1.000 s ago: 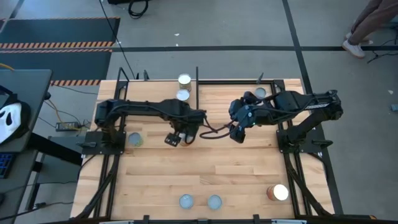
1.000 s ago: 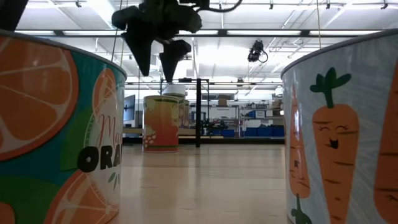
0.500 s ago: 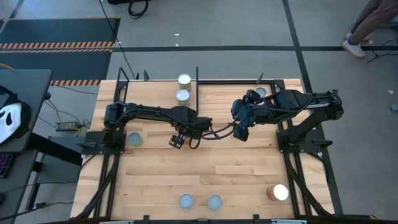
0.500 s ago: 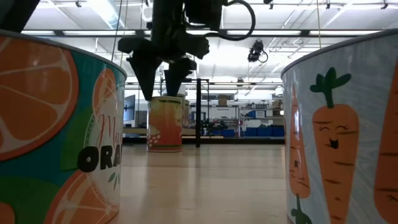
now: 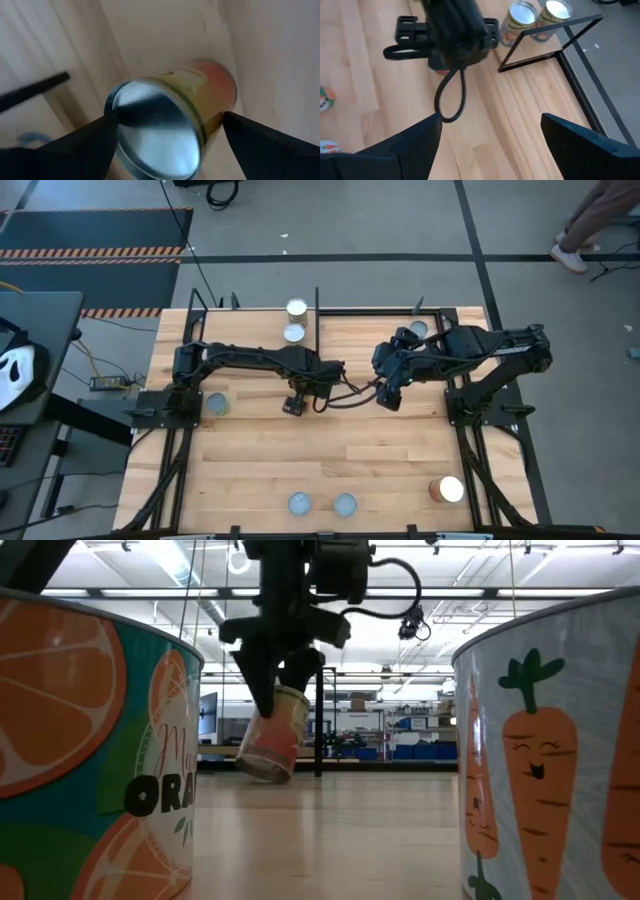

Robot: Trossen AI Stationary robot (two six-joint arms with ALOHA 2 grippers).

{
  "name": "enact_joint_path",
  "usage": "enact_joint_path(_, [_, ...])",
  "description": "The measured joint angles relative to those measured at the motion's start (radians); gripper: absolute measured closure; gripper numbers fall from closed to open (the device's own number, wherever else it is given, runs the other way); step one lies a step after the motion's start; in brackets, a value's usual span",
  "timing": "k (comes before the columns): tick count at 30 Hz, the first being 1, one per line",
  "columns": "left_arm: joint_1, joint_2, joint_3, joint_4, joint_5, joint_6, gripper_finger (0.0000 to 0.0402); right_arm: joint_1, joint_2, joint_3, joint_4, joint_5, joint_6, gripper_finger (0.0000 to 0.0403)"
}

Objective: Pick and place cans onto a shelf
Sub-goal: Put the top can of corn on the shelf

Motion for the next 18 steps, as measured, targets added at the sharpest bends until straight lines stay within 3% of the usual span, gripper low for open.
enact_joint_path(8, [-0.009,0.004,0.000,-0.037,0.003,-0.066,0.0049,0.028,-0.088,0.000,0.016,0.050,0.061,0.0054])
enact_joint_path(18, [-0.087,-0.032,-0.001,-0.157,-0.016,-0.286,0.0049,0.018,-0.149,0.000,0.011,0.112,0.026,0.0054])
